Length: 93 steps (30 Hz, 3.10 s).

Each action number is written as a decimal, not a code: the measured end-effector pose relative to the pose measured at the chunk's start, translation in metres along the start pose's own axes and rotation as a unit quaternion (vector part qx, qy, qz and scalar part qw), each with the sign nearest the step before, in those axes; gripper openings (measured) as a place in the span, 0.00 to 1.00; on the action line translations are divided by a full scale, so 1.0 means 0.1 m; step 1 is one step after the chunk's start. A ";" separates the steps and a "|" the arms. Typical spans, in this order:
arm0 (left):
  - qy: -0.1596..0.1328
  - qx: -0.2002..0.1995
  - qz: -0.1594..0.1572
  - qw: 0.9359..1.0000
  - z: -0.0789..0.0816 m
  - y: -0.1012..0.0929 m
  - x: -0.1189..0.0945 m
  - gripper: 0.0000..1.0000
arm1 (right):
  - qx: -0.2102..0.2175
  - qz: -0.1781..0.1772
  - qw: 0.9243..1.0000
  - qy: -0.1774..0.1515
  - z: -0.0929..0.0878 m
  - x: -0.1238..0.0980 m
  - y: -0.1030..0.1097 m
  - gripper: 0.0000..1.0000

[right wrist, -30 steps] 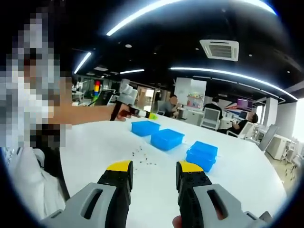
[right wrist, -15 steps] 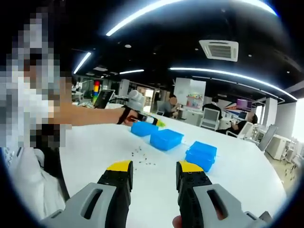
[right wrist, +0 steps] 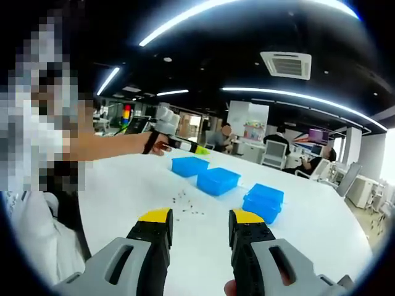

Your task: Pick up the resistors one by one and place each resistor into its matching bin, sorting the parts by color and model until every resistor is separated into the correct bin for its type

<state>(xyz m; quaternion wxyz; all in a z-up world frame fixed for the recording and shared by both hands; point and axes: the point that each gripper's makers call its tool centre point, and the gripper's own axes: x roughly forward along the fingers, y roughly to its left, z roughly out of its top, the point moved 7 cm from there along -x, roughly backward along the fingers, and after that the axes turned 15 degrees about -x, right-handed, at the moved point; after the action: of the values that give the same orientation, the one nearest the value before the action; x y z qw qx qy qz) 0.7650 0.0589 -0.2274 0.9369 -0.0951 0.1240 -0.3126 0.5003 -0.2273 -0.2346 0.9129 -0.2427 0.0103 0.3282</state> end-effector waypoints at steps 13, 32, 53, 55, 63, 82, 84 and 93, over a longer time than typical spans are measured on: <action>-0.066 -0.014 -0.033 0.997 -0.05 -0.19 -1.31 0.43 | 0.000 0.005 1.000 0.002 -0.02 0.06 0.05 0.38; -0.069 -0.036 -0.033 0.996 -0.86 -0.36 -2.22 0.44 | 0.004 0.006 1.000 0.006 -0.06 0.11 0.07 0.38; 0.050 0.092 -0.072 0.992 -0.65 -0.54 -1.80 0.35 | 0.003 0.003 1.000 0.004 -0.05 0.07 0.04 0.38; 0.082 0.102 -0.086 0.988 -0.65 -0.57 -1.68 0.34 | 0.003 0.003 1.000 0.003 -0.05 0.07 0.05 0.38; 0.215 0.160 -0.127 0.955 -0.72 -0.60 -1.17 0.31 | 0.003 0.000 1.000 0.003 -0.04 0.06 0.02 0.38; 0.397 0.075 -0.089 0.911 -1.31 -0.78 -0.08 0.24 | 0.001 -0.004 1.000 -0.006 0.01 -0.01 -0.01 0.38; 0.403 0.070 -0.083 0.909 -1.33 -0.79 -0.05 0.22 | 0.001 -0.004 1.000 -0.007 0.01 -0.01 -0.01 0.38; 0.404 0.078 -0.054 0.910 -1.41 -0.81 0.04 0.14 | 0.003 0.002 1.000 -0.010 0.00 0.03 0.02 0.38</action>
<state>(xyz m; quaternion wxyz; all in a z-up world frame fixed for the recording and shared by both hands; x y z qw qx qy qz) 0.6808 -0.0216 -0.3415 0.7929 0.1064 0.4617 -0.3832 0.5012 -0.2242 -0.2357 0.9130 -0.2369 0.0022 0.3322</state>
